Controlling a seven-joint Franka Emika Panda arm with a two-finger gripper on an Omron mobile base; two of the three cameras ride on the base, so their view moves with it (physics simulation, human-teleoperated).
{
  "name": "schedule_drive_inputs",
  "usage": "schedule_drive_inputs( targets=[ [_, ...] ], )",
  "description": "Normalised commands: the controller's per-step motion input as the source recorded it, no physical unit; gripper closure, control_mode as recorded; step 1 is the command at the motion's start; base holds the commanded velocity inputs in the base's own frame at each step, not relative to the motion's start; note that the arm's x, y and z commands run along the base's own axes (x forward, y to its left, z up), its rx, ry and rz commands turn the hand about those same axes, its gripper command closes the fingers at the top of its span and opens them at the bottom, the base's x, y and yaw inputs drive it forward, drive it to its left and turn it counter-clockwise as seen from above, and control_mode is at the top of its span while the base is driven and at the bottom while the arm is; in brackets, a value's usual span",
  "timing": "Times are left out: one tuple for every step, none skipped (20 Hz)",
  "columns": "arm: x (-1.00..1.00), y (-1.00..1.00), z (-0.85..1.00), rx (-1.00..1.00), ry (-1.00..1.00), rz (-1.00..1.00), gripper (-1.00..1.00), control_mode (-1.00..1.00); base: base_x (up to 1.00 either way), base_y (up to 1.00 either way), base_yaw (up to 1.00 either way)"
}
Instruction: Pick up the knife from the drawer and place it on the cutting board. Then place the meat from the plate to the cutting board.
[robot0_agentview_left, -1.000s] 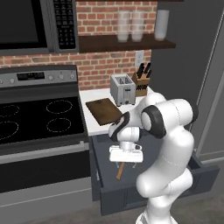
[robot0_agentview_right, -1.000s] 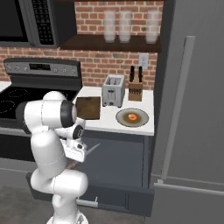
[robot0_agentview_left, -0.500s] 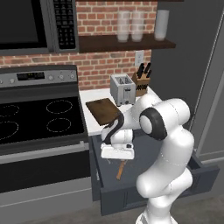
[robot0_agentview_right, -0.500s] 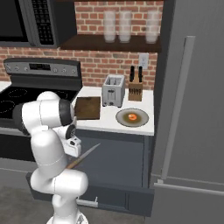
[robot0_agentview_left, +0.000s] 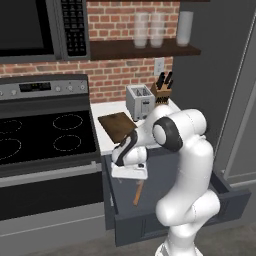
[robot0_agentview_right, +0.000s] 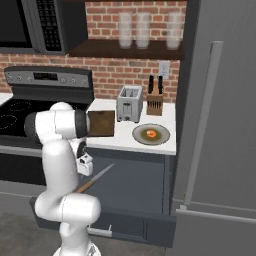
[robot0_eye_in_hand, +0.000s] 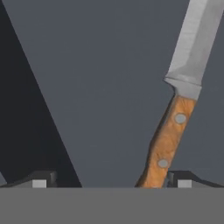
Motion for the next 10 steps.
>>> schedule_drive_inputs(
  targets=[
    [0.41, 0.0, -0.22, -0.03, 0.0, -0.05, -1.0, -1.0, 0.0, 0.0, 0.0],
    [0.38, 0.0, -0.27, -0.03, 0.0, -0.05, -1.0, -1.0, 0.0, 0.0, 0.0],
    [0.35, 0.0, -0.33, -0.03, 0.0, -0.05, -1.0, -1.0, 0.0, 0.0, 0.0],
    [0.26, 0.0, -0.31, -0.01, 0.0, -0.05, -1.0, -1.0, 0.0, 0.0, 0.0],
    [0.19, 0.0, -0.31, -0.02, 0.0, -0.05, -1.0, -1.0, 0.0, 0.0, 0.0],
    [0.17, 0.0, -0.33, -0.03, 0.0, -0.06, -1.0, -1.0, 0.0, 0.0, 0.0],
    [0.2, 0.0, -0.32, -0.02, 0.0, -0.06, -1.0, -1.0, 0.0, 0.0, 0.0],
    [0.16, 0.0, -0.41, -0.02, 0.0, -0.06, -1.0, -1.0, 0.0, 0.0, 0.0],
    [0.14, 0.0, -0.44, -0.01, 0.0, -0.06, -1.0, -1.0, 0.0, 0.0, 0.0],
    [0.01, -0.05, -0.37, 0.0, -0.01, -0.05, -1.0, -1.0, 0.0, 0.0, 0.0]
  ],
)
